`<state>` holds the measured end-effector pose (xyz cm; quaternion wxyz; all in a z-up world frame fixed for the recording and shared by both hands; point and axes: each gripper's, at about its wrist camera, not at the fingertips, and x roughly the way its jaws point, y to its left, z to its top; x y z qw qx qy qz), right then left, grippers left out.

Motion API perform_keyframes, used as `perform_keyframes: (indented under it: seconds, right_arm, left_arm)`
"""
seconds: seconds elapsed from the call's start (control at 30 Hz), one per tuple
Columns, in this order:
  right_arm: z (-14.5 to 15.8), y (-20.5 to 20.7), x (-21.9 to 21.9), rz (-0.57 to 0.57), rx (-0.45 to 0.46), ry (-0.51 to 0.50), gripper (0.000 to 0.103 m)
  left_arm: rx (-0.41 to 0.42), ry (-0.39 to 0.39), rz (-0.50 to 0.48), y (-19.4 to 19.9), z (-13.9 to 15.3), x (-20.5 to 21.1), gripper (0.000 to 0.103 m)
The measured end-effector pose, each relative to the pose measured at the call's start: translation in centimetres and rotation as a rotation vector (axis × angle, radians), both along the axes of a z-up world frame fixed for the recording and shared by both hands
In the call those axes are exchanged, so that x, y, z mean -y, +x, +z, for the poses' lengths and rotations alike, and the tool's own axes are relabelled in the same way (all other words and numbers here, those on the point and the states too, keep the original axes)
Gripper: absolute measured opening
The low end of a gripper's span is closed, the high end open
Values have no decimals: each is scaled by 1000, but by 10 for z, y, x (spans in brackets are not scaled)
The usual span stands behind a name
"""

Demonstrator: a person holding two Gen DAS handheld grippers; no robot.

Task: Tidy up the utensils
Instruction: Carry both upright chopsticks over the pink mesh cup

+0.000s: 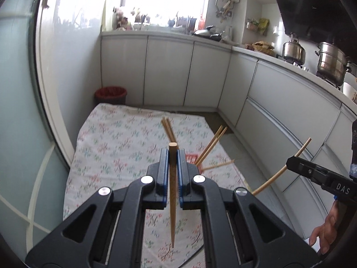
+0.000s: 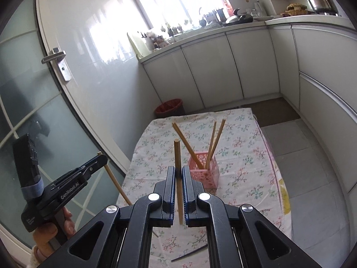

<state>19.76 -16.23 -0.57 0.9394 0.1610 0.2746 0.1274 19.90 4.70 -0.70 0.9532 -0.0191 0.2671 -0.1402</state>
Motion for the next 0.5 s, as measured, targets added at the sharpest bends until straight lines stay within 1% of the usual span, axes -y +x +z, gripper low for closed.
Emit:
perform_keyframes:
  seconds: [0.17, 0.3, 0.5]
  right_arm:
    - [26, 15, 10, -24, 43, 3, 6]
    - [47, 31, 17, -39, 77, 7, 6]
    - [74, 62, 25, -63, 132, 7, 6]
  left_arm:
    - [23, -13, -19, 21, 17, 17, 8]
    - [58, -15, -34, 39, 30, 35, 8]
    - [94, -38, -27, 68, 38, 50, 8]
